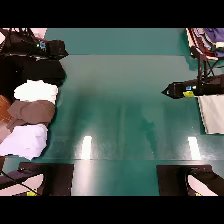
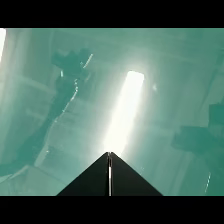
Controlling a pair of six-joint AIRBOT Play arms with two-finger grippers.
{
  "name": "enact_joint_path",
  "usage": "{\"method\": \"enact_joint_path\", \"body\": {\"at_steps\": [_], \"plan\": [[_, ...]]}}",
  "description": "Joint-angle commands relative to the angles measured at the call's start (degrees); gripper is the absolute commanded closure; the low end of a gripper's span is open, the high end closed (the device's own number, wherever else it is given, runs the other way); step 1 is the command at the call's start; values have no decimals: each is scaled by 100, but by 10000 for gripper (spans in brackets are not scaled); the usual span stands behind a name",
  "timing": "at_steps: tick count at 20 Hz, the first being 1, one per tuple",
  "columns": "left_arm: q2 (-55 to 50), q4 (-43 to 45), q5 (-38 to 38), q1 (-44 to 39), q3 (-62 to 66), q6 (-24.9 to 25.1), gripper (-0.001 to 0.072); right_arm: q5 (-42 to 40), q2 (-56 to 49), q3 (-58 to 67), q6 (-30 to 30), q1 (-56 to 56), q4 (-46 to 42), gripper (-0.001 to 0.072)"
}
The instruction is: Fold the shirts.
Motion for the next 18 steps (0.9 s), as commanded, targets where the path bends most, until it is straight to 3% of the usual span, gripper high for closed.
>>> {"method": "enact_joint_path", "body": {"at_steps": [1,13,16,17,18], "plan": [[0,2,0,0,0,0,686,-44,4,4,0,22,9,694],[0,2,0,-2,0,0,686,-46,4,4,0,22,11,694],[-2,-109,422,-2,0,129,685,-48,4,4,0,22,9,694],[-2,85,570,0,0,511,659,-46,4,4,0,22,9,694],[-17,535,756,0,0,758,356,-48,4,4,0,22,11,694]]}}
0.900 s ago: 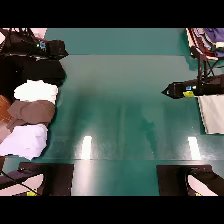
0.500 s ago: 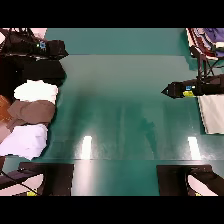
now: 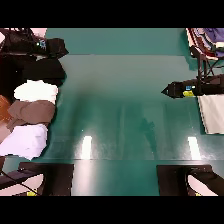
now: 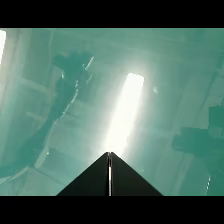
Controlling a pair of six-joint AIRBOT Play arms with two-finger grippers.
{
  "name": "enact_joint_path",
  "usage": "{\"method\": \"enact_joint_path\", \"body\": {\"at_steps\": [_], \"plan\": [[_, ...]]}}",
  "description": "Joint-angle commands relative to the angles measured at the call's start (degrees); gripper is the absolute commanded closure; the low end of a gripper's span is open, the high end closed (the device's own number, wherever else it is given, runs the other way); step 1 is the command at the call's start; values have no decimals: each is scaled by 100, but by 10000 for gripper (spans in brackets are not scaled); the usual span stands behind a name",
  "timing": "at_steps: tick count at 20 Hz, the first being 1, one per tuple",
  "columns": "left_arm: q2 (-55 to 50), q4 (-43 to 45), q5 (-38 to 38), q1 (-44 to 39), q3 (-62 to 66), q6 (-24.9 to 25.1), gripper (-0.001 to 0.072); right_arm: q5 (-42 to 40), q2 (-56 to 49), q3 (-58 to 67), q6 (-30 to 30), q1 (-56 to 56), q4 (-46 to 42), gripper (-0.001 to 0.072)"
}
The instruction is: Fold the shirts.
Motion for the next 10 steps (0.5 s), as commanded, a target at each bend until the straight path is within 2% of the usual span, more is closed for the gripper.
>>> {"method": "enact_joint_path", "body": {"at_steps": [1,3,4,10], "plan": [[-94,1150,654,4,0,382,125,-2,4,4,2,4,2,694],[-431,2883,719,9,-2,-278,138,4,4,4,2,4,2,694],[-686,3458,699,70,-2,-597,138,7,4,4,2,4,7,695],[-2544,3200,966,977,0,-713,137,46,4,4,76,4,46,694]]}}
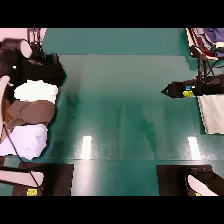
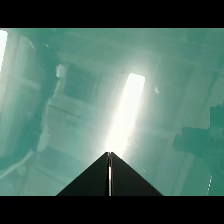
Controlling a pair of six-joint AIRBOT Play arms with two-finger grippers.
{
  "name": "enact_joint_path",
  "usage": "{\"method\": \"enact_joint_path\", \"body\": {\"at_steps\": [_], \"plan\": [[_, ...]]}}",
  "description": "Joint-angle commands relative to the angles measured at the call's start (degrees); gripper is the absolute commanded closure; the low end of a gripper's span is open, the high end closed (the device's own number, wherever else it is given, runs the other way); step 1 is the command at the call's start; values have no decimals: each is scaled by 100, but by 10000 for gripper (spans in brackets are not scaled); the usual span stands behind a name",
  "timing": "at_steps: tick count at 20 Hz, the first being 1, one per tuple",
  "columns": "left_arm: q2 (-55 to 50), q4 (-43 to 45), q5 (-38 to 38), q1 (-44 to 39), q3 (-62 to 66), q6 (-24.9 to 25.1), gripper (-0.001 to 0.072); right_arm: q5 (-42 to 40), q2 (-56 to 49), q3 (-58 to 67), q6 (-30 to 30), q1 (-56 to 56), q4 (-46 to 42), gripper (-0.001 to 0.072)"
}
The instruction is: Fold the shirts.
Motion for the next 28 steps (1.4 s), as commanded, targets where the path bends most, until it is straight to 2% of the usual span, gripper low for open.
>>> {"method": "enact_joint_path", "body": {"at_steps": [1,6,7,9,13,16,20,24,26,28], "plan": [[-927,168,376,450,2,-133,137,35,4,4,129,4,20,694],[-1305,26,918,629,2,-111,140,-13,4,4,131,4,15,694],[-1305,26,951,629,20,-111,229,-44,4,4,131,4,13,694],[-1296,13,907,629,101,-114,678,-63,4,4,131,4,15,694],[-1147,11,72,627,756,-131,687,-57,7,9,131,4,22,694],[-315,-15,66,579,1322,-90,687,-55,4,330,127,-2,2,694],[1110,-107,-535,216,2441,402,688,-337,4,1502,61,-7,-48,694],[2317,-120,-1213,-697,2721,634,688,-461,4,2542,-144,-9,-50,694],[2507,-122,-1823,-1335,2715,640,688,-444,7,2870,-184,-9,-50,694],[2505,-151,-2107,-2100,2463,588,688,-420,7,3112,-184,-7,-46,694]]}}
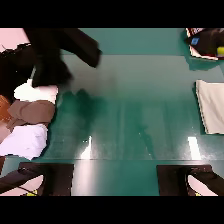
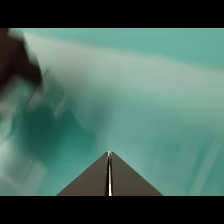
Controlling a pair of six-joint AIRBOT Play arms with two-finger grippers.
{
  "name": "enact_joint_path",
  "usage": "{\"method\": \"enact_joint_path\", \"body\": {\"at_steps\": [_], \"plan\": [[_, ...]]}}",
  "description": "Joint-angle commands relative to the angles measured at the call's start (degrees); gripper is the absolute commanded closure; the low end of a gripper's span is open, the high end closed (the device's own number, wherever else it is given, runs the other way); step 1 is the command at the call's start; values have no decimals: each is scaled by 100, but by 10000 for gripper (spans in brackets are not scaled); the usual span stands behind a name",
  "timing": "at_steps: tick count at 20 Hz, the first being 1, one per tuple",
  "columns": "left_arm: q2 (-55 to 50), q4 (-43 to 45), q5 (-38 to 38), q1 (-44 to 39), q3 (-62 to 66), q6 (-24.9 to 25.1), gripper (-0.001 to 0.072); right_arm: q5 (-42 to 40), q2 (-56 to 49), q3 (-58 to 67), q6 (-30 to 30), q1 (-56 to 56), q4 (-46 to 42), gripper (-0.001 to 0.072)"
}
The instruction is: Fold the shirts.
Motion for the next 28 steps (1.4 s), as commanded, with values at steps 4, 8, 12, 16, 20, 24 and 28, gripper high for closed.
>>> {"method": "enact_joint_path", "body": {"at_steps": [4,8,12,16,20,24,28], "plan": [[-70,-623,-407,-2328,-1305,-61,686,269,7,640,-57,0,7,694],[-691,-1231,66,-2881,-2179,90,94,739,4,640,-57,0,9,694],[-577,-621,-494,-2194,-2184,-227,87,927,4,640,-57,0,7,694],[7,-584,-1300,-831,-2638,-278,87,896,0,638,-57,0,7,694],[935,-616,-1108,354,-4382,-391,86,885,0,638,-57,0,7,694],[1467,-1025,-260,699,-6450,-844,86,776,-9,636,-57,0,7,694],[1467,-3093,1379,699,-7919,-743,86,732,-37,623,-55,0,15,694]]}}
